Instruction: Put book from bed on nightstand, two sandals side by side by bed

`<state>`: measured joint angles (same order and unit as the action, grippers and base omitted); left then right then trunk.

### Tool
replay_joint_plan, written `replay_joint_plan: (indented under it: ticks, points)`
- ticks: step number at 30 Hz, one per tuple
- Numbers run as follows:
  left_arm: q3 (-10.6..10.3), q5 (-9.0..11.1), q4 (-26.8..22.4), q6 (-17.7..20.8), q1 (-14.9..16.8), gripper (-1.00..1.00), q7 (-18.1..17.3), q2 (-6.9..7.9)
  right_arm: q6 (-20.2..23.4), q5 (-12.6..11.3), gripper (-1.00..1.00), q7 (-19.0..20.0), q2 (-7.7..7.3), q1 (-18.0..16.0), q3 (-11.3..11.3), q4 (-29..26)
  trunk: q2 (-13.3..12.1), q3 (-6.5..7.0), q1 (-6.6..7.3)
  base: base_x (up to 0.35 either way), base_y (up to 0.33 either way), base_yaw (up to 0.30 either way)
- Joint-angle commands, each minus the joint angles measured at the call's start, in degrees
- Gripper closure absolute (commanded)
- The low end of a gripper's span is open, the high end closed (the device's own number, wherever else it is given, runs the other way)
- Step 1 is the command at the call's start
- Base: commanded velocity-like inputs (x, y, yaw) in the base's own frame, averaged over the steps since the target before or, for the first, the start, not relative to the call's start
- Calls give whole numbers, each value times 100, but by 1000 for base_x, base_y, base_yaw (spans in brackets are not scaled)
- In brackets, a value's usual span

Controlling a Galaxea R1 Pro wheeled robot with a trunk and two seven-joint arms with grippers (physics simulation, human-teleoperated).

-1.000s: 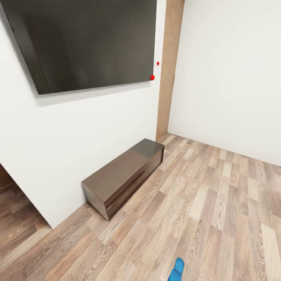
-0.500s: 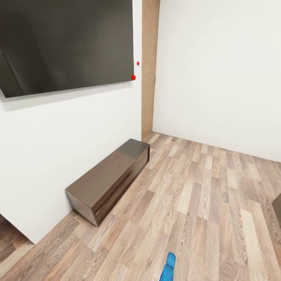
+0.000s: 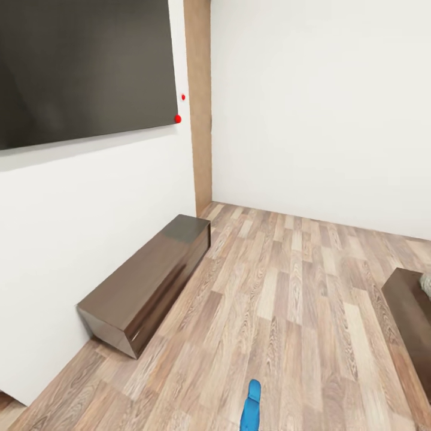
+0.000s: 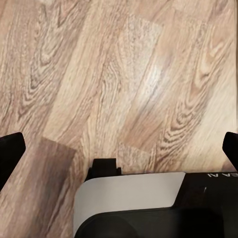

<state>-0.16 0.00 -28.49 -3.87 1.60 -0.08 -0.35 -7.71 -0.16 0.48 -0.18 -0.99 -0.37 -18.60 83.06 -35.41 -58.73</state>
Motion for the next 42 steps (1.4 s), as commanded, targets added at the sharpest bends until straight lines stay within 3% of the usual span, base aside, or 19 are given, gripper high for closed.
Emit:
replay_joint_plan:
  ticks: [1, 14, 42]
  points:
    - [-1, 0, 2, -17, 0, -100, -1, 0, -20, -2, -100, 5, 0, -5, -3, 6, 2, -5, 1, 0, 84, -282]
    - [-1, 0, 2, -20, 5, -100, -1, 0, -20, -2, -100, 5, 0, -4, -1, 6, 2, -5, 1, 0, 236, -267]
    - [-1, 0, 2, -20, 2, -100, -1, 0, -20, 7, -100, 5, 9, -3, 3, 6, 2, -5, 1, 38, 73, -9]
